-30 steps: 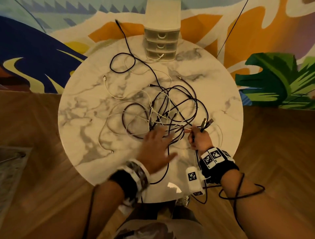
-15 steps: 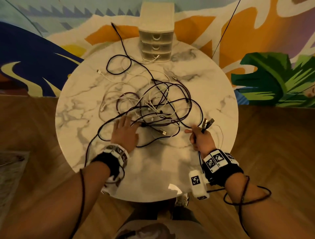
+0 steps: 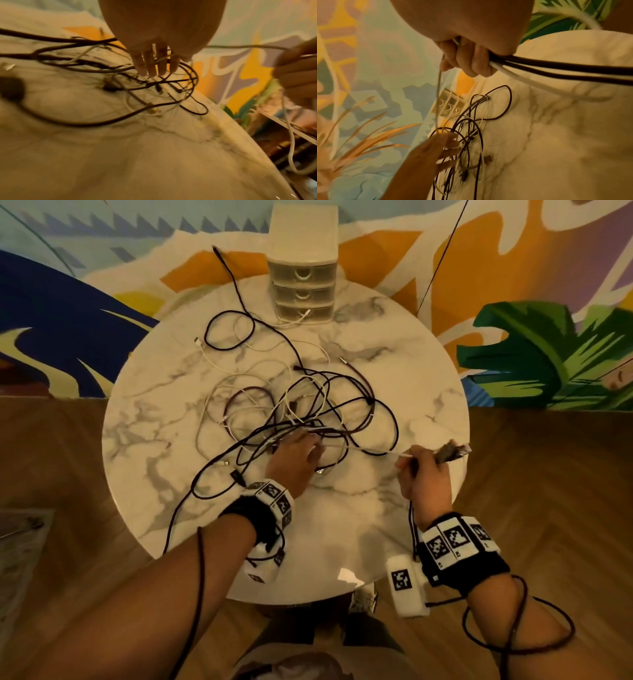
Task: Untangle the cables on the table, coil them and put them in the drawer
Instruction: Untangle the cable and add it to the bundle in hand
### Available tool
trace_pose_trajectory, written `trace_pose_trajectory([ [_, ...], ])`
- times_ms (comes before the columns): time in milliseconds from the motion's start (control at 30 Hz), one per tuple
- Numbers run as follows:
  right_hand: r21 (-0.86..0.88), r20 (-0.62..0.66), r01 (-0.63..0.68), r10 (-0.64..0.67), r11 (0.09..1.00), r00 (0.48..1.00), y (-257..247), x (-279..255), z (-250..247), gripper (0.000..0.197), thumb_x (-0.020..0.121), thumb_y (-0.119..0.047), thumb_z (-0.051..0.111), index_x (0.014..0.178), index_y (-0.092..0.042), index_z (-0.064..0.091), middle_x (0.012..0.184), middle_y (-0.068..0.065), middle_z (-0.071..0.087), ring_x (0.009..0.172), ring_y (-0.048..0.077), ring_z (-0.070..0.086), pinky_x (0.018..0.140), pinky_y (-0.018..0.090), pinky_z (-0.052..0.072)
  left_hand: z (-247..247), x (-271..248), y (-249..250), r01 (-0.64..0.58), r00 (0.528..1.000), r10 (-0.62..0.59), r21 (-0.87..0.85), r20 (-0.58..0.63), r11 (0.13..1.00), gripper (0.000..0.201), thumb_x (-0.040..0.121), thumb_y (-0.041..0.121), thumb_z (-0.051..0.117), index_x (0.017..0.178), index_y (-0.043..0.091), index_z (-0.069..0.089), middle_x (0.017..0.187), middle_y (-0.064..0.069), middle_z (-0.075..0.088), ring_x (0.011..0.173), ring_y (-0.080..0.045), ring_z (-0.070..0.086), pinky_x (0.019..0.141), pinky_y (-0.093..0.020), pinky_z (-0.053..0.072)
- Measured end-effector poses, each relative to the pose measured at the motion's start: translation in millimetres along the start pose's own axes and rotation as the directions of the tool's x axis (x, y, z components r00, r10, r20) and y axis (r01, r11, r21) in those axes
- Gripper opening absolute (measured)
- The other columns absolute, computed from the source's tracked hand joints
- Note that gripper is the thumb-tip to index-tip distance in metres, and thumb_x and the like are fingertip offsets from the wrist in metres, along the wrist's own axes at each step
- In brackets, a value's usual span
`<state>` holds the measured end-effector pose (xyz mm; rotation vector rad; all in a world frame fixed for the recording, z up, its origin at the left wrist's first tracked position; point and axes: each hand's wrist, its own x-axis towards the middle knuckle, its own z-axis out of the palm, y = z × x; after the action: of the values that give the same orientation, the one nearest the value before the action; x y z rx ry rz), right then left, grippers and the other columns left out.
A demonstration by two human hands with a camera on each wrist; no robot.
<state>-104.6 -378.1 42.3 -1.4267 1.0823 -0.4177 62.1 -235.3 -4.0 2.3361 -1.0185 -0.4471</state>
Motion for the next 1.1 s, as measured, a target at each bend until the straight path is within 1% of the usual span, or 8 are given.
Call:
trace_pose_trajectory([
  [67,0.278,-0.012,-0.102,0.11,0.955,0.994,-1.3,-0.7,5.2,0.044,0.094,-0.038,0.043,0.061,-0.015,0.061,0.043,-0.004,0.039,0.037,0.01,0.031,0.038,0.018,0.023,-6.8,-6.2,20.0,-0.099,0.993,0.104,0.081,-0.053,0.992,0.03,0.098,0.034,0.039,0.112,0.017,0.06,0.112,-0.005,0.059,0.101,-0.025,0.055,0.082,-0.037,0.048],
  [167,0.302,0.139,-0.144,0.105,0.942,0.985,-1.7,-7.2,20.8,0.065,0.095,-0.055,0.036,0.089,-0.001,0.07,0.045,0.0,0.037,0.038,0.011,0.026,0.04,0.018,0.016,3.1,-26.2,43.5,-0.224,0.974,0.221,0.287,0.043,0.931,0.029,0.098,0.036,0.039,0.11,0.019,0.058,0.108,-0.004,0.059,0.097,-0.026,0.057,0.07,-0.035,0.046],
  [333,0.337,0.241,-0.179,0.099,0.924,0.966,-8.4,-11.1,26.2,0.071,0.089,-0.067,0.03,0.104,-0.012,0.072,0.05,0.002,0.033,0.044,0.012,0.024,0.043,0.02,0.013,6.1,-33.7,36.4,-0.045,0.997,0.025,0.303,0.069,0.952,0.033,0.099,0.04,0.033,0.102,0.02,0.058,0.105,-0.002,0.064,0.092,-0.027,0.06,0.064,-0.031,0.037],
  [533,0.034,0.256,-0.053,0.043,0.998,0.966,-0.9,-18.2,40.7,0.041,0.094,-0.036,0.053,0.071,-0.006,0.069,0.043,0.001,0.04,0.039,0.012,0.031,0.044,0.026,0.026,6.7,-32.1,57.4,-0.201,0.98,0.197,0.221,0.041,0.954,0.028,0.097,0.033,0.038,0.103,0.018,0.062,0.104,-0.002,0.065,0.092,-0.021,0.06,0.07,-0.034,0.047],
  [700,0.032,0.201,0.046,-0.051,0.998,0.978,-6.7,-9.3,33.6,0.044,0.101,-0.03,0.041,0.083,-0.005,0.071,0.043,0.0,0.043,0.038,0.01,0.034,0.042,0.017,0.03,18.6,-27.6,-0.1,0.216,0.97,-0.212,-0.024,0.117,0.976,0.023,0.095,0.019,0.045,0.099,0.009,0.065,0.101,-0.012,0.068,0.096,-0.032,0.062,0.084,-0.039,0.049],
  [833,0.089,0.128,0.032,-0.043,0.996,0.991,-8.7,-6.5,30.7,0.055,0.101,-0.031,0.04,0.081,0.016,0.061,0.043,0.0,0.043,0.04,0.011,0.035,0.046,0.021,0.029,-23.3,8.4,11.6,0.099,0.973,-0.122,-0.118,-0.198,0.988,0.019,0.094,0.013,0.046,0.101,0.007,0.062,0.112,-0.013,0.059,0.101,-0.025,0.055,0.086,-0.03,0.041],
  [1000,0.145,0.073,0.058,-0.07,0.988,0.995,-15.0,-5.1,23.4,0.045,0.102,-0.033,0.036,0.077,-0.019,0.071,0.046,0.004,0.042,0.041,0.011,0.034,0.043,0.02,0.028,-9.5,-1.3,-13.6,0.075,0.996,-0.078,0.07,0.042,0.995,0.026,0.095,0.018,0.047,0.113,0.006,0.062,0.123,-0.012,0.055,0.113,-0.03,0.053,0.096,-0.034,0.041],
  [1100,0.168,0.035,0.06,-0.067,0.984,0.997,-15.3,-4.5,20.8,0.046,0.102,-0.034,0.036,0.077,-0.015,0.07,0.045,0.002,0.043,0.042,0.013,0.034,0.043,0.022,0.028,-13.7,-4.5,-10.4,0.039,0.989,-0.038,0.003,-0.142,0.999,0.024,0.094,0.014,0.05,0.112,0.006,0.064,0.12,-0.013,0.058,0.11,-0.027,0.054,0.097,-0.03,0.039],
])
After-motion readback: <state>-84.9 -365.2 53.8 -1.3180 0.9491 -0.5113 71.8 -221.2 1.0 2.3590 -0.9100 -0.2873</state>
